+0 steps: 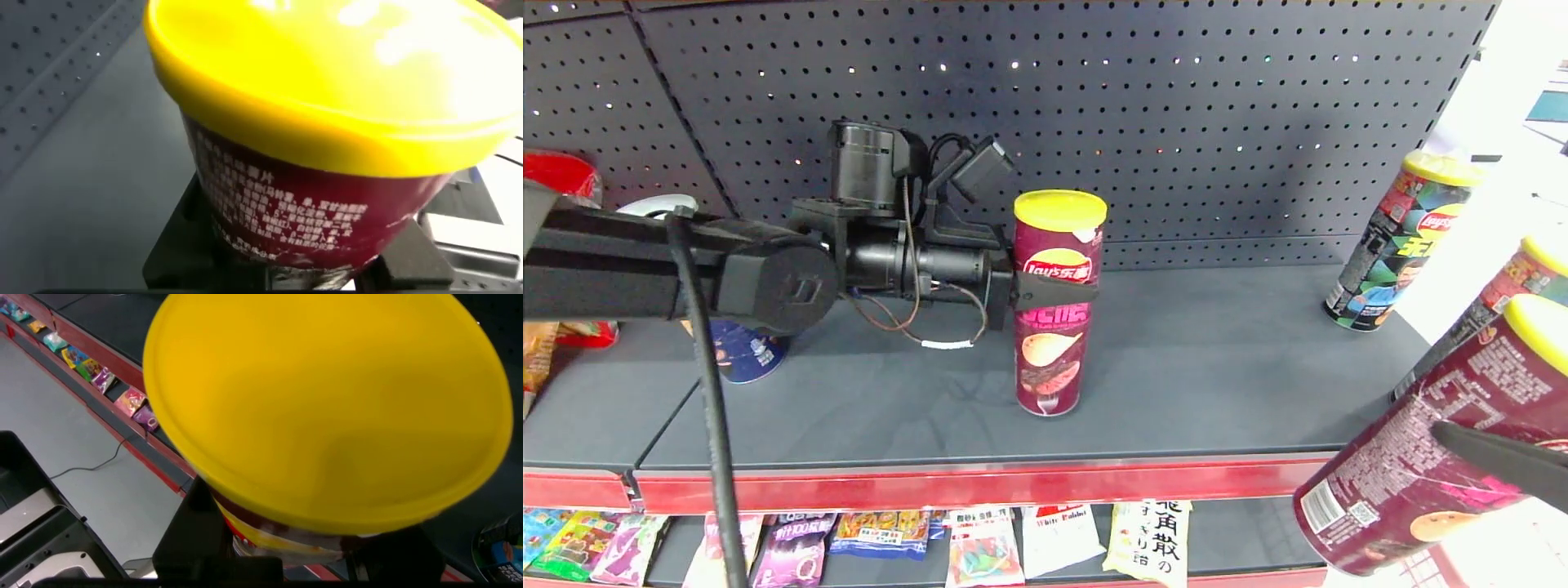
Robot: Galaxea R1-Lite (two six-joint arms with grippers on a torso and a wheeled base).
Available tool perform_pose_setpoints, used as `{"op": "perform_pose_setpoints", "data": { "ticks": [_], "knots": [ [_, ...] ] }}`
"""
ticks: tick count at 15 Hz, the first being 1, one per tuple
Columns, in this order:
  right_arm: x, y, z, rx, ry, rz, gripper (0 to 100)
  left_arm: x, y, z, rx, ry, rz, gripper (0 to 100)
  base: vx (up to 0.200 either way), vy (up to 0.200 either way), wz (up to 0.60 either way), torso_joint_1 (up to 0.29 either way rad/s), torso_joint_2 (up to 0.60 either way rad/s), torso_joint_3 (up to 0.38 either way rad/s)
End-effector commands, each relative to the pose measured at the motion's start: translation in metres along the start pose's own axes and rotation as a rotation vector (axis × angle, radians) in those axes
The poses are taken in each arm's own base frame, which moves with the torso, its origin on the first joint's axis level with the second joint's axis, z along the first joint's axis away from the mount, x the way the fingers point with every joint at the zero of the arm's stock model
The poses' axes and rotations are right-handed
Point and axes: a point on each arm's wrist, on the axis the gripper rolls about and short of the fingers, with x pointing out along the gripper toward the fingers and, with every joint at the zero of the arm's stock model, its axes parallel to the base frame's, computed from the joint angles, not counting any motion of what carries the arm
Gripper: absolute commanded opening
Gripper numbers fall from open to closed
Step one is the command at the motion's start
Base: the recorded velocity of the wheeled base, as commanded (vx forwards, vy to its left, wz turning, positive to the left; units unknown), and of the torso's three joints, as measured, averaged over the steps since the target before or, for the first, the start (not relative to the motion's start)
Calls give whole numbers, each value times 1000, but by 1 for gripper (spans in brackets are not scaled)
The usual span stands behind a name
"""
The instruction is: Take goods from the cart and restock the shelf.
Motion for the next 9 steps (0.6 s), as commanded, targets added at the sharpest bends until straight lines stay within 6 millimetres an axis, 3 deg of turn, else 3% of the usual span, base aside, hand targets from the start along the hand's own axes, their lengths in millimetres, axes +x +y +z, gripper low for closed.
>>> {"op": "perform_pose_setpoints", "data": {
  "ticks": [1, 9],
  "knots": [
    [1, 0, 0, 1, 4, 1, 0, -8, -20, 4, 16, -9, -11, 0, 0, 0, 0, 0, 0, 0],
    [0, 0, 0, 0, 2, 1, 0, -8, -29, -19, 14, 4, 20, 0, 0, 0, 0, 0, 0, 0]
  ]
}}
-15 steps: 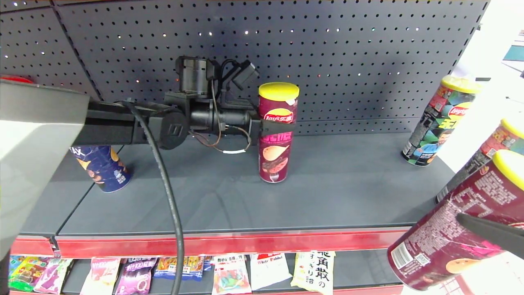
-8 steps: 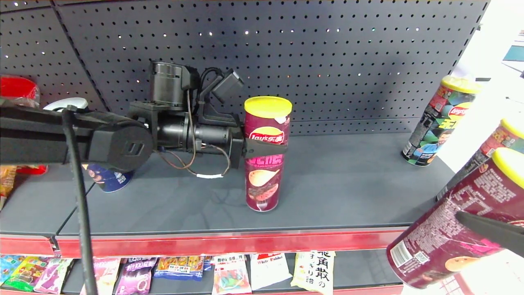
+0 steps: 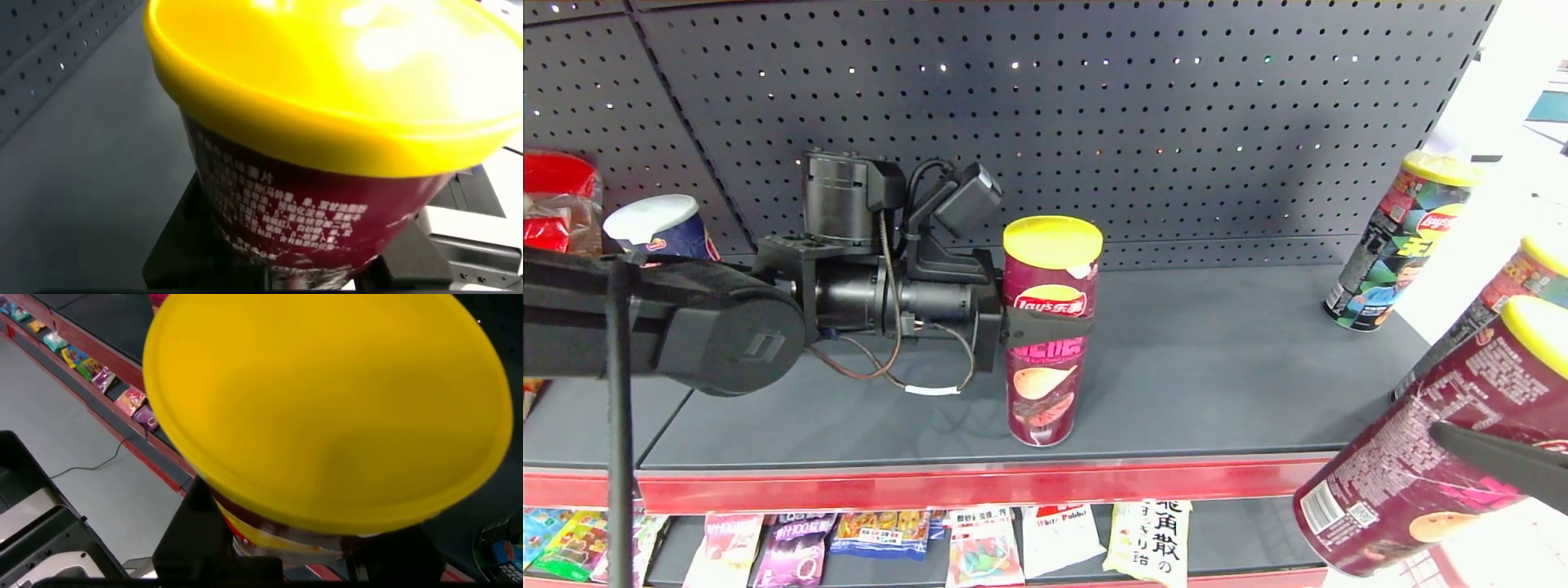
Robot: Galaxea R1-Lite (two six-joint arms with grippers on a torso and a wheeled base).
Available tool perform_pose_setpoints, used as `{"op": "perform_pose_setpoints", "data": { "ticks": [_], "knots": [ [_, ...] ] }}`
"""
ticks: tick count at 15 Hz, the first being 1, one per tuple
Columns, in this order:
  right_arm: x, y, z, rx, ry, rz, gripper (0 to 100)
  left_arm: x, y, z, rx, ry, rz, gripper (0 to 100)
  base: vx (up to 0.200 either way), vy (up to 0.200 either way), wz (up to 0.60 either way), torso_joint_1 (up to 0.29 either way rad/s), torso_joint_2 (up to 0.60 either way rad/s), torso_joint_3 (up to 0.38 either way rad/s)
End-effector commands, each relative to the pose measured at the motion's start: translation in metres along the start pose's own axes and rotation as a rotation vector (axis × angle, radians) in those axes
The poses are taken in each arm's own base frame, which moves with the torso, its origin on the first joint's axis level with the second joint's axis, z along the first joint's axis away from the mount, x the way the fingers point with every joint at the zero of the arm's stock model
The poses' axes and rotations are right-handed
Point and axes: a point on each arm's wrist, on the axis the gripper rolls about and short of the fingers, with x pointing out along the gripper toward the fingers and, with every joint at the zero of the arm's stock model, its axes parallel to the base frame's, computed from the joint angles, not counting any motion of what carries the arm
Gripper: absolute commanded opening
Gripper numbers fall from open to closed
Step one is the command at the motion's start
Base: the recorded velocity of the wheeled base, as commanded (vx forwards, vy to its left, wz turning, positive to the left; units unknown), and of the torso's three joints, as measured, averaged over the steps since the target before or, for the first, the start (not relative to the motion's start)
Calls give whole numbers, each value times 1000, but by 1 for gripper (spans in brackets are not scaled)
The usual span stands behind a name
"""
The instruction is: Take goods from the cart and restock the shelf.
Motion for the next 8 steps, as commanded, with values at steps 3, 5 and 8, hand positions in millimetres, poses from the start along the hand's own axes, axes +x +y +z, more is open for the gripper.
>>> {"op": "perform_pose_setpoints", "data": {
  "ticks": [3, 5, 8],
  "knots": [
    [0, 0, 0, -1, -1, 0, 0, -1, -2, -5, -13, 12, 8, 0, 0, 0, 0, 0, 0, 0],
    [0, 0, 0, -1, -1, 0, 0, -1, -3, -7, -18, 16, 5, 0, 0, 0, 0, 0, 0, 0],
    [0, 0, 0, 0, 1, 0, 0, -2, -5, -11, -14, 13, 4, 0, 0, 0, 0, 0, 0, 0]
  ]
}}
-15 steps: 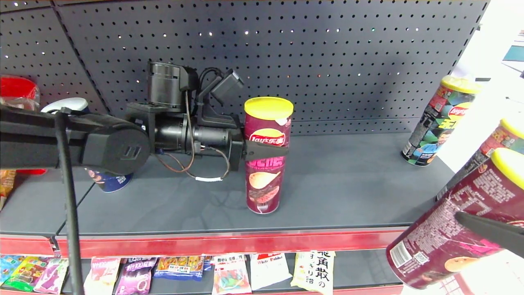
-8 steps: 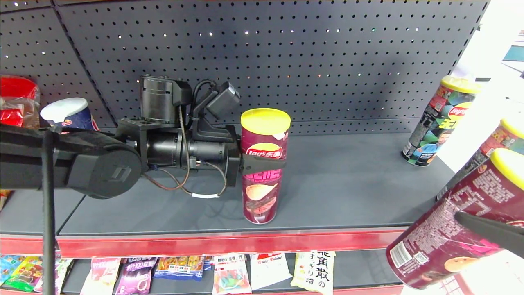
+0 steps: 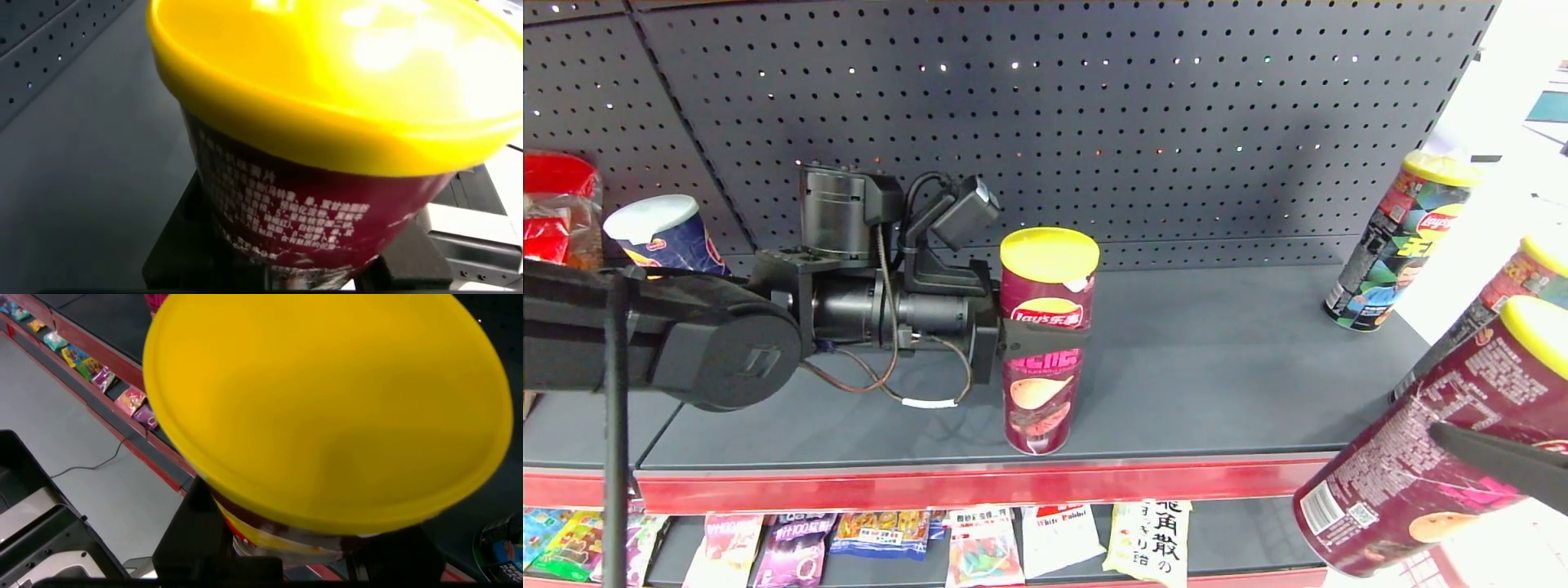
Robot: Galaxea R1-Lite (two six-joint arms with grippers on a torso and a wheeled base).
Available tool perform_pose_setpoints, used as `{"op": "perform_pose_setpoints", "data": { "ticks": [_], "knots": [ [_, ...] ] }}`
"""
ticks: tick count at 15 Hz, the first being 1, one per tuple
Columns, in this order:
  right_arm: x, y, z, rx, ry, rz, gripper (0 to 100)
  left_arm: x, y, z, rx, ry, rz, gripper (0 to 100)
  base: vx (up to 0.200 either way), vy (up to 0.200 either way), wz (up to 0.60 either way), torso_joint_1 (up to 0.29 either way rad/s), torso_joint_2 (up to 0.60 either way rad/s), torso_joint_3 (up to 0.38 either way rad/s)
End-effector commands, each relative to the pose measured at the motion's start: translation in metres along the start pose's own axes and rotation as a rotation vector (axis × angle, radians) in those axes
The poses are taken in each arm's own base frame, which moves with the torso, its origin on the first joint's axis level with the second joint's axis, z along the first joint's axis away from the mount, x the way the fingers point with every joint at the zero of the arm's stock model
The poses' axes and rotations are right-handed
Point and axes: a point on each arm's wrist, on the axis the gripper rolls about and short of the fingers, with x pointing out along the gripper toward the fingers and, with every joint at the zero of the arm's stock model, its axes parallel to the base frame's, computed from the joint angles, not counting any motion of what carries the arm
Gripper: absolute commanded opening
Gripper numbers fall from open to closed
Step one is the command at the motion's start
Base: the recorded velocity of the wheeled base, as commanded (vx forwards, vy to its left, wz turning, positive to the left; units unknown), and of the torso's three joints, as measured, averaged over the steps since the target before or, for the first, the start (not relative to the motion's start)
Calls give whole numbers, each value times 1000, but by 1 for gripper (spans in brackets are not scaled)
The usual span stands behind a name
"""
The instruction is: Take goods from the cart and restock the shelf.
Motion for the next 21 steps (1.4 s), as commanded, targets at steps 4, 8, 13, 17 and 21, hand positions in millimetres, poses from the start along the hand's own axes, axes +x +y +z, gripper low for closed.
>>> {"op": "perform_pose_setpoints", "data": {
  "ticks": [4, 8, 13, 17, 21],
  "knots": [
    [0, 0, 0, -1, 0, 1, 0, -3, -6, -4, -12, 4, -2, 0, 0, 0, 0, 0, 0, 0],
    [2, -1, 1, 0, 1, 1, 0, -5, -9, -2, -11, -1, -5, 0, 0, 0, 0, 0, 0, 0],
    [2, -1, 2, 2, 3, 2, 0, -6, -16, -5, -19, 7, -20, 0, 0, 0, 0, 0, 0, 0],
    [12, -6, 11, 1, 5, 7, 0, -8, -20, -10, -35, 8, -20, 100, 0, 0, 0, 0, 0, 0],
    [40, -17, 31, 4, 23, 30, 0, -15, -20, -9, -44, 0, 3, 100, 0, 0, 0, 0, 0, 0]
  ]
}}
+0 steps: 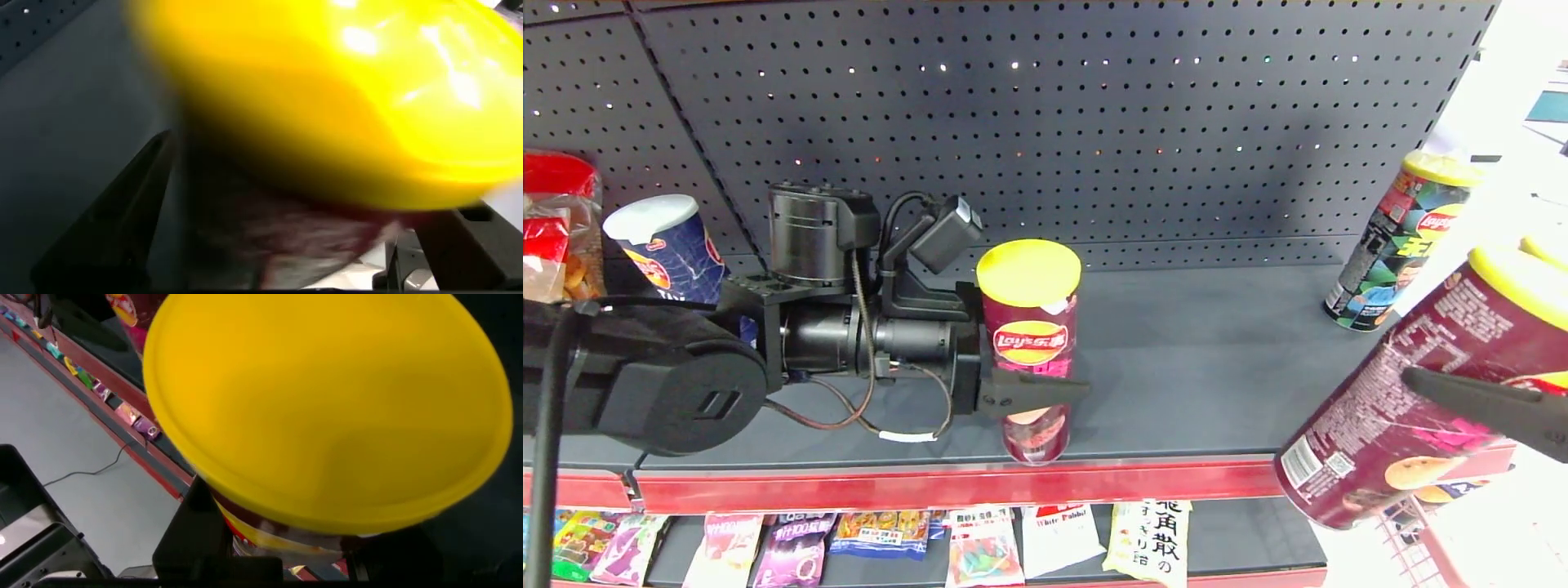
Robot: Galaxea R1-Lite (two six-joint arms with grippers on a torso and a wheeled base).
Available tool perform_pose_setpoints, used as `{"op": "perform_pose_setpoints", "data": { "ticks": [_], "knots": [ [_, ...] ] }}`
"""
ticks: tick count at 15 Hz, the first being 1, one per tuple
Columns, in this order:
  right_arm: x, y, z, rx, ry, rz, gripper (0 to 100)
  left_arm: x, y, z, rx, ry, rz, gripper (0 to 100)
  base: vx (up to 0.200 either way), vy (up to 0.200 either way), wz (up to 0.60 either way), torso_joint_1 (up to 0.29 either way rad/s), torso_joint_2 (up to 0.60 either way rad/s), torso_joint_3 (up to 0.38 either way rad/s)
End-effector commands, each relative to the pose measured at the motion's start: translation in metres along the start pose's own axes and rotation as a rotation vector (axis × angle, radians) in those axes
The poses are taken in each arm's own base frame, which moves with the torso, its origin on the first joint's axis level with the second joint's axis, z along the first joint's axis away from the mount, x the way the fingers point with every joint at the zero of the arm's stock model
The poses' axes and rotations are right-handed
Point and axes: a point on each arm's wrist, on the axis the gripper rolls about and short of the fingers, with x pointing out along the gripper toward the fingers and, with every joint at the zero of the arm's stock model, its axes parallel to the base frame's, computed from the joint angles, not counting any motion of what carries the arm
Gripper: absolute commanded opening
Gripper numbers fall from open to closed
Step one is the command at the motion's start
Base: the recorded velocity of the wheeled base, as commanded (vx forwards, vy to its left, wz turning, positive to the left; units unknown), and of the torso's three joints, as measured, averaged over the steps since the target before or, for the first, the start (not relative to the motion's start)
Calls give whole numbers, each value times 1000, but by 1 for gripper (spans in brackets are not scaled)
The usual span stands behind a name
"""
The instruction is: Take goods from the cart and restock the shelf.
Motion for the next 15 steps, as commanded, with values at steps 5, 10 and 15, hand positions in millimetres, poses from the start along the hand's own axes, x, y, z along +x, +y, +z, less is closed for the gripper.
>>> {"op": "perform_pose_setpoints", "data": {
  "ticks": [5, 10, 15],
  "knots": [
    [81, -23, 40, -31, 33, 61, 0, -30, -1, 2, 10, -20, 106, 100, 0, 0, 0, 0, 0, 0],
    [148, -25, 47, -33, 73, 141, 0, -44, -21, -4, -2, -13, 106, 100, 0, 0, 0, 0, 0, 0],
    [211, -30, 58, -46, 58, 175, 0, -65, -36, -17, -40, 2, 139, 100, 0, 0, 0, 0, 0, 0]
  ]
}}
